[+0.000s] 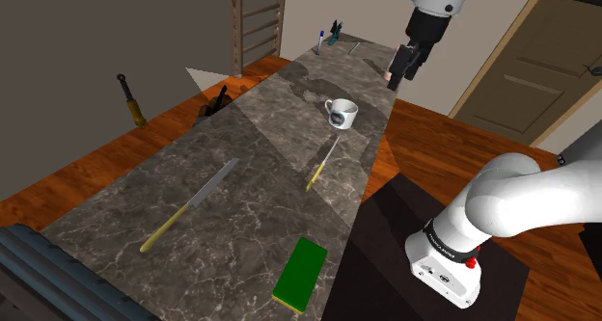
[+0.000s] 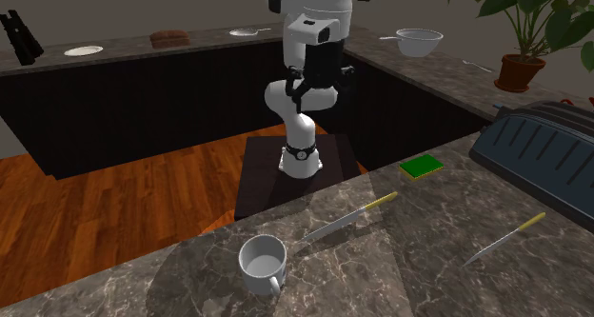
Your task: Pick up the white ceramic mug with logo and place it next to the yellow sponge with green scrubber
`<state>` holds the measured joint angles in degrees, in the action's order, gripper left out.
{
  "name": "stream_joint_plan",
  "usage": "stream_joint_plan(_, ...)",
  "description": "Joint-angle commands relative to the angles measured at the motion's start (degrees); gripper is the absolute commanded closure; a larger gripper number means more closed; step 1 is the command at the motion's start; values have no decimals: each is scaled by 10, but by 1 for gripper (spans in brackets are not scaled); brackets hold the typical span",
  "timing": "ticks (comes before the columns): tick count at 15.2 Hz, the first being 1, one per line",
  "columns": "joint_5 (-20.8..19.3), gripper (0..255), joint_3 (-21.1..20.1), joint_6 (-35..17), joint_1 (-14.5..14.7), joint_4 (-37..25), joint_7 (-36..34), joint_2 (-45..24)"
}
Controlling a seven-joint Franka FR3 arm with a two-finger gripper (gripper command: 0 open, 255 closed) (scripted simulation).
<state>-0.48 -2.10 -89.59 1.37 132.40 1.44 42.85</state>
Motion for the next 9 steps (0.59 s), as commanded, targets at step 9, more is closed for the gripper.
stream_joint_plan(9,-22,0,28,-143,-12,28,36,-116)
